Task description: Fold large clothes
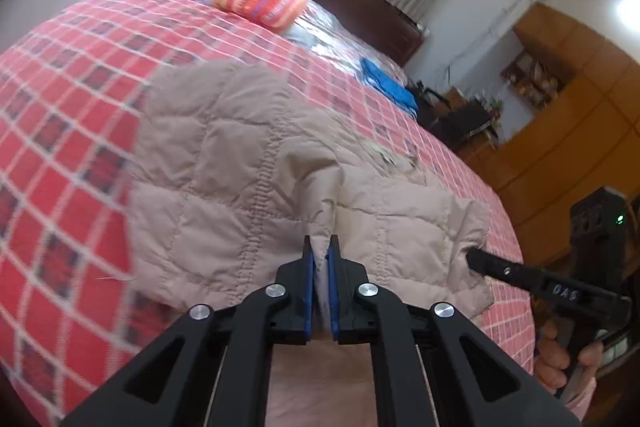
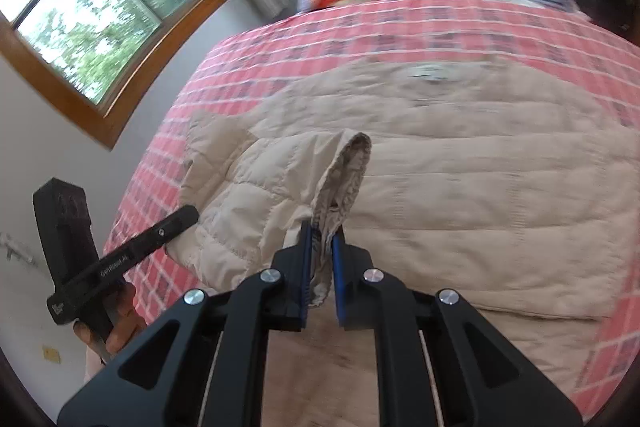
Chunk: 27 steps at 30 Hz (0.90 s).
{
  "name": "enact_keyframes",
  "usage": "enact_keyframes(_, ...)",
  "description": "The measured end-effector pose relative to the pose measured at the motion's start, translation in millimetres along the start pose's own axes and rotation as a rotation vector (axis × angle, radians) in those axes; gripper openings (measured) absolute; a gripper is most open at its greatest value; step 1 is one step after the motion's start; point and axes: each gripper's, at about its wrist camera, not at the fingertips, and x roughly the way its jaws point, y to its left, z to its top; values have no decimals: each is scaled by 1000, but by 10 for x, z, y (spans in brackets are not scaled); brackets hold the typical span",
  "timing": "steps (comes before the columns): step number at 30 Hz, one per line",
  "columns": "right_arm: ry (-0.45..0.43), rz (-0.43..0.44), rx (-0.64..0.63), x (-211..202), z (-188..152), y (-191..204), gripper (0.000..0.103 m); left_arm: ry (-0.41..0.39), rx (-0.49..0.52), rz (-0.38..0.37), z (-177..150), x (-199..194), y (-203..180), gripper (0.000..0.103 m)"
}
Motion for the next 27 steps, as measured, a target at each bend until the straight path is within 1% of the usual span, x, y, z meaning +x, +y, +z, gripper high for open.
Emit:
enact_keyframes(6, -11, -80, 67, -68, -95, -563, 9, 62, 49, 16, -163, 508, -409, 6)
enact_keyframes(10, 2, -97, 122, 8, -178, -898, 9, 98, 89, 54, -278, 800, -537, 7)
enact_keyframes(12, 20, -111, 151, 110, -232, -1064, 9, 124, 105, 74, -329, 902, -561, 11)
enact_keyframes(13, 34, -126, 163, 186, -263, -1140, 9, 130, 109, 80, -349, 919, -560, 17)
enact_keyframes(15, 50, -130, 174, 265, -305, -1221, 10, 133, 118, 78, -393, 876, -547, 20)
enact_keyframes(17, 49, -111, 186, 274, -347, -1284, 15, 141, 125, 62, -391, 771, -533, 33)
enact_keyframes(18, 39, -100, 191, 233, -358, -1306, 17, 145, 129, 31, -387, 644, -505, 36)
enact_keyframes(19, 30, -93, 198, 194, -362, -1322, 23, 140, 134, 0, -349, 525, -456, 42)
enact_keyframes(20, 11, -81, 207, 116, -375, -1352, 32, 123, 139, -18, -336, 405, -420, 46)
enact_keyframes(21, -9, -68, 210, 43, -385, -1377, 37, 99, 141, -21, -307, 290, -377, 48)
enact_keyframes(23, -35, -32, 225, -68, -387, -1433, 65, 13, 135, 17, -186, -3, -176, 56)
enact_keyframes(24, -44, -10, 240, -101, -383, -1471, 68, -39, 121, 68, -102, -132, -19, 57)
enact_keyframes(25, -48, 19, 261, -105, -382, -1511, 68, -69, 108, 115, -28, -192, 115, 57)
enact_keyframes(26, -42, 33, 272, -87, -374, -1532, 68, -74, 87, 146, 26, -208, 238, 57)
enact_keyframes(27, -28, 46, 279, -44, -360, -1542, 68, -59, 48, 166, 87, -190, 404, 57)
